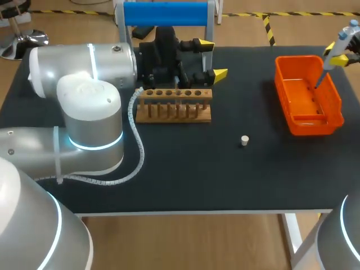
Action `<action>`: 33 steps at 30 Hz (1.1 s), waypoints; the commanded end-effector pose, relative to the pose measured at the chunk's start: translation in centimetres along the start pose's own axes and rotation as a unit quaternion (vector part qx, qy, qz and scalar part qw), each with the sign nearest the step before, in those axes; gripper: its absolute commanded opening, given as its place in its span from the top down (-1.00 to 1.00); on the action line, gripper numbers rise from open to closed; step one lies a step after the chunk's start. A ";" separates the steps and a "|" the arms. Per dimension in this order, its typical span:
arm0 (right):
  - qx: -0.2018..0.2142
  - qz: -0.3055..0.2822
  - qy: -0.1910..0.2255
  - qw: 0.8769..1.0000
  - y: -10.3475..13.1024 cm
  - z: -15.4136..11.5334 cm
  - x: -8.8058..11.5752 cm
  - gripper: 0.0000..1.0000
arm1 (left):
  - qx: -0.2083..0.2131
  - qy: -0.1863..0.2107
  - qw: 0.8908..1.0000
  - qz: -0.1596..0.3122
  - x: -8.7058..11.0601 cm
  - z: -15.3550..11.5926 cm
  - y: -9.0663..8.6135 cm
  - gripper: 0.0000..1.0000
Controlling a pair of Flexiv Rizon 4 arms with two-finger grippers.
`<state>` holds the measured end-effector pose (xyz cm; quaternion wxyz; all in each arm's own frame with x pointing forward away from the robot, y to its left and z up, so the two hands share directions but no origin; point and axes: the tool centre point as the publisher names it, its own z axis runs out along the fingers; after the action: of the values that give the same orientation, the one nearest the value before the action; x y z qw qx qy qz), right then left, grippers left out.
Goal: Invert the test tube, pick up the pipette, mount the tip to pipette, aspirate from beaker and dispense into the tube, eject the tip, return the pipette, and cap with the stopper.
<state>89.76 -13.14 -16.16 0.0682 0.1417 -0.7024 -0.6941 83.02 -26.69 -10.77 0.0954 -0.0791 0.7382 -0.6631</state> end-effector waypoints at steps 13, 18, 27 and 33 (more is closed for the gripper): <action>0.039 -0.008 -0.026 0.999 0.9 14.4 -0.3 1.00 | 0.000 0.001 1.000 0.000 0.0 0.0 0.0 -1.00; 0.028 -0.016 -0.032 0.999 1.1 16.9 -0.4 1.00 | 0.000 0.001 1.000 0.000 0.0 0.0 0.0 -1.00; 0.028 -0.016 -0.032 0.999 1.1 16.9 -0.4 1.00 | 0.000 0.001 1.000 0.000 0.0 0.0 0.0 -1.00; 0.028 -0.016 -0.032 0.999 1.1 16.9 -0.4 1.00 | 0.000 0.001 1.000 0.000 0.0 0.0 0.0 -1.00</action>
<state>85.20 3.23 -15.52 0.0325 0.1331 -0.7203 -0.6800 83.02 -26.68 -10.77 0.0953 -0.0790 0.7383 -0.6630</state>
